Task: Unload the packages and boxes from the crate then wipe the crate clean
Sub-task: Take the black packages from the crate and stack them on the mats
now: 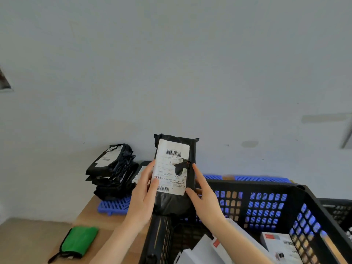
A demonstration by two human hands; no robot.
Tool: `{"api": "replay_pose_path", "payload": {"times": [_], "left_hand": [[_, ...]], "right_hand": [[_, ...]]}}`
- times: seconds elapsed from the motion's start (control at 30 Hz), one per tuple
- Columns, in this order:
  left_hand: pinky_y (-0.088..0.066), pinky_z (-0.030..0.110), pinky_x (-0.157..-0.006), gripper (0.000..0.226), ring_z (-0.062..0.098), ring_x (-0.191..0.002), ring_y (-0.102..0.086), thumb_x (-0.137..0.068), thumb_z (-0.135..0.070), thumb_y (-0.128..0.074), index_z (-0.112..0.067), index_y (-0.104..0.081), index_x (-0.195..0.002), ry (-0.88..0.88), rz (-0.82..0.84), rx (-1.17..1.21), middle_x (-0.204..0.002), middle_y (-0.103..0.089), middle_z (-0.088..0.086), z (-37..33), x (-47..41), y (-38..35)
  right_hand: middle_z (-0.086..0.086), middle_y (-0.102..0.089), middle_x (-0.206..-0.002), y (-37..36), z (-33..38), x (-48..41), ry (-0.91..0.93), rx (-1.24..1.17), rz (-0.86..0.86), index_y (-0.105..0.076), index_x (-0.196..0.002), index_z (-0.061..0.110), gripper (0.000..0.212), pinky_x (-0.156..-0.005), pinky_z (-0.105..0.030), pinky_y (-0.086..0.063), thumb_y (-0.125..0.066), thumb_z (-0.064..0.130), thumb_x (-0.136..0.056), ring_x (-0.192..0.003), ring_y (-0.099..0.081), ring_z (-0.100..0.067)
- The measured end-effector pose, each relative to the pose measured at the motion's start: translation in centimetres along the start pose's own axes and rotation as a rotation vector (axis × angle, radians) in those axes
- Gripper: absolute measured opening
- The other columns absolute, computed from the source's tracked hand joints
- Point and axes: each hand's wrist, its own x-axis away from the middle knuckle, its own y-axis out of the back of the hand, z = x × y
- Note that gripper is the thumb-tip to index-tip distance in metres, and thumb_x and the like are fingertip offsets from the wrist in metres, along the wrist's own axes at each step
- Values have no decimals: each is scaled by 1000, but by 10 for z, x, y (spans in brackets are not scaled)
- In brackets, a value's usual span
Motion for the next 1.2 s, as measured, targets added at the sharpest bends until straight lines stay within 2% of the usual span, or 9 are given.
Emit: {"api": "replay_pose_path", "payload": {"times": [0.1, 0.27, 0.4, 0.57, 0.77, 0.83, 1.0, 1.13, 1.2], "left_hand": [[-36, 19, -103, 73, -9, -130, -37, -90, -19, -67, -53, -29, -143, -27, 117, -134, -138, -39, -35, 29, -22, 33], [-29, 3, -97, 76, -16, -127, -30, -85, -22, -73, -50, -30, -141, -98, 133, -236, -139, -36, -32, 69, -61, 83], [-24, -2, -95, 74, -20, -126, -25, -87, -25, -71, -55, -25, -137, -93, 163, -244, -138, -32, -35, 93, -84, 113], [-22, 18, -101, 73, -2, -124, -24, -90, -29, -68, -55, -19, -137, -80, 215, -312, -136, -33, -28, 108, -107, 130], [-26, 12, -98, 66, 0, -121, -36, -88, -22, -71, -41, -36, -141, -93, 148, -285, -134, -40, -25, 109, -139, 138], [-26, 5, -96, 65, -5, -120, -38, -85, -19, -74, -39, -41, -138, -103, 117, -288, -135, -42, -22, 113, -148, 141], [-26, -3, -92, 58, 5, -128, -38, -83, -17, -75, -29, -48, -133, -26, 85, -306, -141, -39, -4, 146, -161, 138], [-29, -1, -90, 52, 5, -125, -44, -85, -19, -73, -30, -50, -130, 42, 147, -302, -136, -44, -6, 189, -169, 130], [-29, -1, -89, 51, 2, -123, -43, -86, -20, -72, -30, -50, -130, 69, 193, -300, -135, -44, -7, 213, -176, 127]], "right_hand": [[31, -46, -118, -33, 8, -19, 13, 15, -32, -22, -119, 70, 70, -84, -19, -53, -58, 16, -94, -109, -53, 1], [21, -54, -129, -96, 22, -56, 29, 114, -67, -29, -130, 65, 76, -95, -36, -52, -70, 20, -85, -115, -55, -4], [18, -51, -133, -131, 27, -78, 36, 177, -62, -27, -134, 55, 79, -96, -21, -47, -69, 10, -84, -120, -48, 1], [17, -49, -135, -156, 24, -97, 5, 202, -76, -25, -137, 51, 80, -84, -4, -40, -68, 9, -85, -112, -44, 10], [12, -49, -134, -164, 30, -134, 42, 212, -42, -24, -140, 50, 77, -93, -20, -46, -67, 14, -88, -118, -47, -2], [10, -46, -133, -170, 29, -144, 43, 213, -51, -26, -145, 43, 75, -91, -17, -44, -66, 14, -88, -118, -45, -3], [6, -41, -126, -191, 9, -165, -21, 252, -97, -31, -146, 32, 70, -71, -1, -42, -64, 11, -89, -110, -46, -5], [1, -46, -132, -209, -17, -181, -115, 312, -101, -37, -144, 30, 63, -94, -18, -41, -62, 11, -90, -118, -47, -11], [1, -47, -135, -218, -34, -192, -168, 344, -106, -38, -143, 28, 60, -97, -18, -38, -62, 11, -90, -123, -47, -12]]}}
